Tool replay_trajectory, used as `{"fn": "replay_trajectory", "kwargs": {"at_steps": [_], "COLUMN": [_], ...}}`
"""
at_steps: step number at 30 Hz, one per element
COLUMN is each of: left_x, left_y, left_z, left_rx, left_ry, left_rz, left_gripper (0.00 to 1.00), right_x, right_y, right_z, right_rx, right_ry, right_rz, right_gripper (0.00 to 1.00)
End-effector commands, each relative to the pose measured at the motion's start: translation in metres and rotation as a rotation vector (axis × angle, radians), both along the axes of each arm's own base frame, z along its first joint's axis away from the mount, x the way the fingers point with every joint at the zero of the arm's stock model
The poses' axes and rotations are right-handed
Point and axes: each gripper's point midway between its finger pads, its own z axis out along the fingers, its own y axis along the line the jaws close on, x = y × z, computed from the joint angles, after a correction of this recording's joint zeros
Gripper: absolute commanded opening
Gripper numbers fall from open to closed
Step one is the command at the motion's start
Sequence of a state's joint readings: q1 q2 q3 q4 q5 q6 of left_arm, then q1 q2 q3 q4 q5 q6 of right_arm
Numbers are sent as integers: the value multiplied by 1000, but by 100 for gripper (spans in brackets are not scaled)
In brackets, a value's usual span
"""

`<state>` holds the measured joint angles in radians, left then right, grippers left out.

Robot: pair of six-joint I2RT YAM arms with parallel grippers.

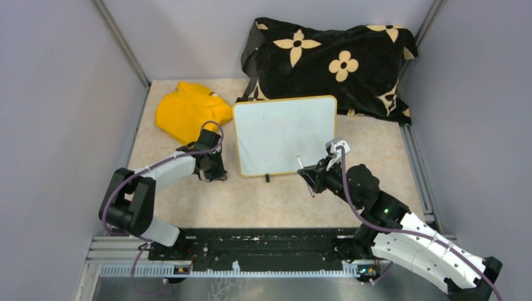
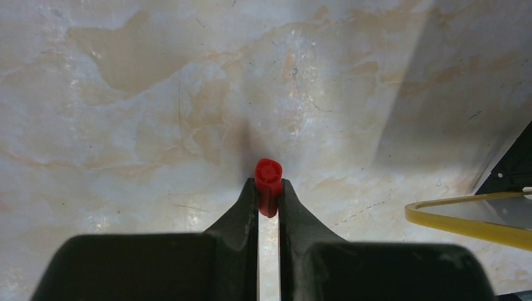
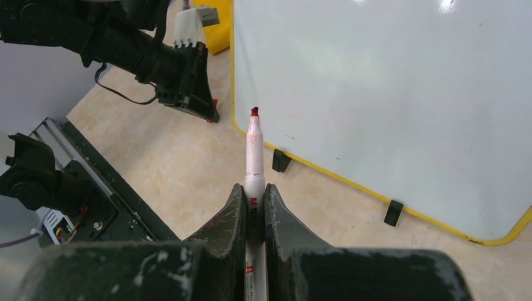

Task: Write a sentence on the whiteboard
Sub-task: Place the pen cap at the center of the board.

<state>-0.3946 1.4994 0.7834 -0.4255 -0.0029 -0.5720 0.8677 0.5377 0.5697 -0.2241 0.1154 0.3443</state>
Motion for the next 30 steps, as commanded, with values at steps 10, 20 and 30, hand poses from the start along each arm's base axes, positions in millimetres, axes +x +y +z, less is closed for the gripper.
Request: {"fn": "replay_trajectory", "kwargs": {"at_steps": [10, 20, 30], "left_x": [-1, -2, 2], "left_y": [0, 0, 5], "left_z": [-10, -12, 0], "left_rx": [-1, -3, 8], "left_ry": [24, 30, -20], "left_rz": [-1, 8, 43], "left_gripper": [26, 28, 37], "right_x": [4, 4, 5], "right_y": [3, 3, 3], "right_z": [12, 10, 7], "right_rx": [10, 7, 1], "right_ry": [-48, -40, -35], "right_rz": [7, 6, 2], "right_gripper": [0, 0, 0]}}
